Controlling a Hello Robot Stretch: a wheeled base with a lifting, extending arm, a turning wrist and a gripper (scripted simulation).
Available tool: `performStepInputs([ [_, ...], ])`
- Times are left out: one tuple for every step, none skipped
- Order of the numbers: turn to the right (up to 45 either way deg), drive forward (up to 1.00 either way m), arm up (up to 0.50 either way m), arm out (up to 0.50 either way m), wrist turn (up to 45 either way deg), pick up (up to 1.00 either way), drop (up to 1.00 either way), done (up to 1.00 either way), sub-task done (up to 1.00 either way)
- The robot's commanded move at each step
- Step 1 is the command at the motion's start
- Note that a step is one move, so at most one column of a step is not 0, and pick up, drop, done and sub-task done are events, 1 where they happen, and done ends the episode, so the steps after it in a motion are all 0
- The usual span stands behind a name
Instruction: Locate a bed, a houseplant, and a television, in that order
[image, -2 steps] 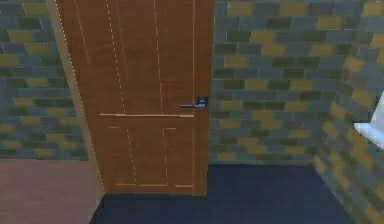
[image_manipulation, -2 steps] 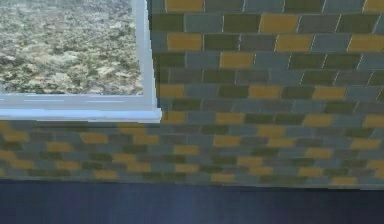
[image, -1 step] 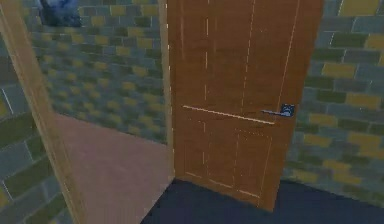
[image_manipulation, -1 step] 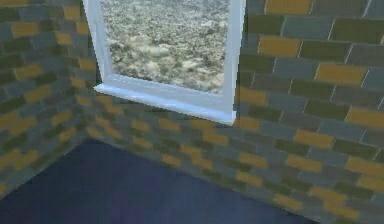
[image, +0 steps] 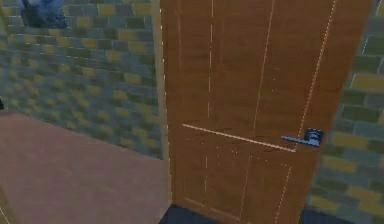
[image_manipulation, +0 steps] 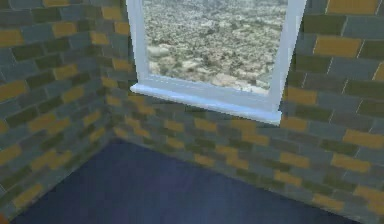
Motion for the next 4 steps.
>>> performStepInputs([
  [-3.0,0.0,0.0,0.0,0.0,0.0,0.0,0.0,0.0],
  [0.0,0.85,0.0,0.0,0.0,0.0,0.0,0.0,0.0],
  [-45.0,0.0,0.0,0.0,0.0,0.0,0.0,0.0,0.0],
  [-21.0,0.0,0.0,0.0,0.0,0.0,0.0,0.0,0.0],
])
